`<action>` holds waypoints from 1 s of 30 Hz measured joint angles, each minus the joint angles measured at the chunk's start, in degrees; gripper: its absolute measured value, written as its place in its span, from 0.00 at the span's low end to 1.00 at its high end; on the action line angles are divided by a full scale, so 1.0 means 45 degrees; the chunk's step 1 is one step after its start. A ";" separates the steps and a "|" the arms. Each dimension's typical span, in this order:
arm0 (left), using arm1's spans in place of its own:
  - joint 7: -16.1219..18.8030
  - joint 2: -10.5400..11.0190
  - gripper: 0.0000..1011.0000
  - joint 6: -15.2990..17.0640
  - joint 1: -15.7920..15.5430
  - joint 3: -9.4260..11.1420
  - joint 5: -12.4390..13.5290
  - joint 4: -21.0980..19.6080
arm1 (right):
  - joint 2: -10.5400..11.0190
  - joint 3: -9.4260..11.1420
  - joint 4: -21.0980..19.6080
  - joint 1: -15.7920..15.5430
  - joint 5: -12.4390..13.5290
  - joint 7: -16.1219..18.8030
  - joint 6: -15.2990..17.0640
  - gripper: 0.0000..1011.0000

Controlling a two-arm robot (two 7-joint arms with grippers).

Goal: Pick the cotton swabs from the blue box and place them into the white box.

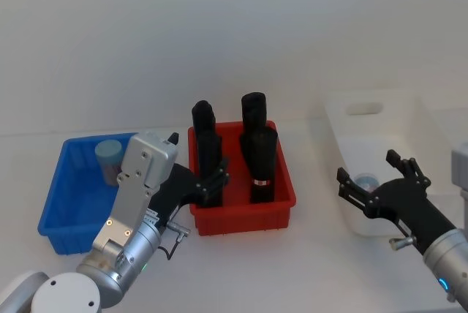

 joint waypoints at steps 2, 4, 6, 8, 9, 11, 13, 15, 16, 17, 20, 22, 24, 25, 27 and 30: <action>0.0000 0.0000 0.99 0.0000 0.0000 0.0000 0.0000 0.0000 | -0.0017 0.0002 0.0079 0.0091 -0.0082 0.0097 0.0001 0.99; -0.0002 0.0001 0.99 0.0000 0.0000 0.0000 0.0000 0.0001 | -0.0053 0.0005 0.0224 0.0242 -0.0213 0.0273 -0.0001 0.99; -0.0002 0.0001 0.99 0.0001 0.0000 0.0001 0.0000 0.0001 | -0.0082 0.0007 0.0331 0.0360 -0.0290 0.0391 -0.0008 0.99; -0.0001 0.0001 0.99 0.0001 0.0000 0.0000 0.0000 0.0001 | -0.0140 0.0008 0.0537 0.0584 -0.0419 0.0606 -0.0035 0.99; -0.0002 0.0001 0.99 0.0001 0.0000 0.0001 0.0000 0.0001 | -0.0172 0.0007 0.0645 0.0693 -0.0485 0.0726 -0.0052 0.99; -0.0002 0.0000 0.99 0.0001 0.0000 0.0001 -0.0001 0.0001 | -0.0220 0.0004 0.0814 0.0857 -0.0560 0.0873 -0.0077 0.99; -0.0002 0.0001 0.99 0.0001 0.0000 0.0001 0.0000 0.0001 | -0.0270 -0.0008 0.0970 0.1047 -0.0648 0.1044 -0.0101 0.99; -0.0002 0.0000 0.99 0.0001 0.0000 0.0001 0.0000 0.0001 | -0.0354 -0.0027 0.1234 0.1264 -0.0763 0.1241 -0.0145 0.99; -0.0003 0.0000 0.99 0.0001 0.0000 0.0001 0.0000 0.0002 | -0.0392 -0.0035 0.1354 0.1368 -0.0798 0.1342 -0.0160 0.99; -0.0002 0.0000 0.99 0.0001 0.0000 0.0001 -0.0001 0.0001 | -0.0454 -0.0055 0.1541 0.1529 -0.0876 0.1519 -0.0198 0.99; -0.0003 0.0001 0.99 0.0001 0.0000 0.0001 0.0000 0.0001 | -0.0567 -0.0085 0.1891 0.1800 -0.0963 0.1740 -0.0255 0.99; -0.0002 0.0001 0.99 0.0000 0.0000 0.0002 0.0000 0.0001 | -0.0700 -0.0124 0.2330 0.2131 -0.1068 0.2047 -0.0359 0.99; -0.0003 0.0001 0.99 0.0000 0.0000 0.0002 0.0000 0.0001 | -0.0790 -0.0151 0.2615 0.2339 -0.1116 0.2254 -0.0418 0.99; -0.0002 0.0001 0.99 0.0000 0.0000 0.0002 0.0000 0.0001 | -0.0827 -0.0162 0.2743 0.2428 -0.1137 0.2307 -0.0444 0.99; -0.0003 0.0000 0.99 0.0000 0.0000 0.0001 0.0000 0.0001 | -0.0920 -0.0187 0.2995 0.2635 -0.1173 0.2484 -0.0501 0.99; -0.0003 0.0000 0.99 0.0000 0.0000 0.0001 0.0000 0.0001 | -0.1101 -0.0240 0.3665 0.3067 -0.1269 0.2868 -0.0680 0.99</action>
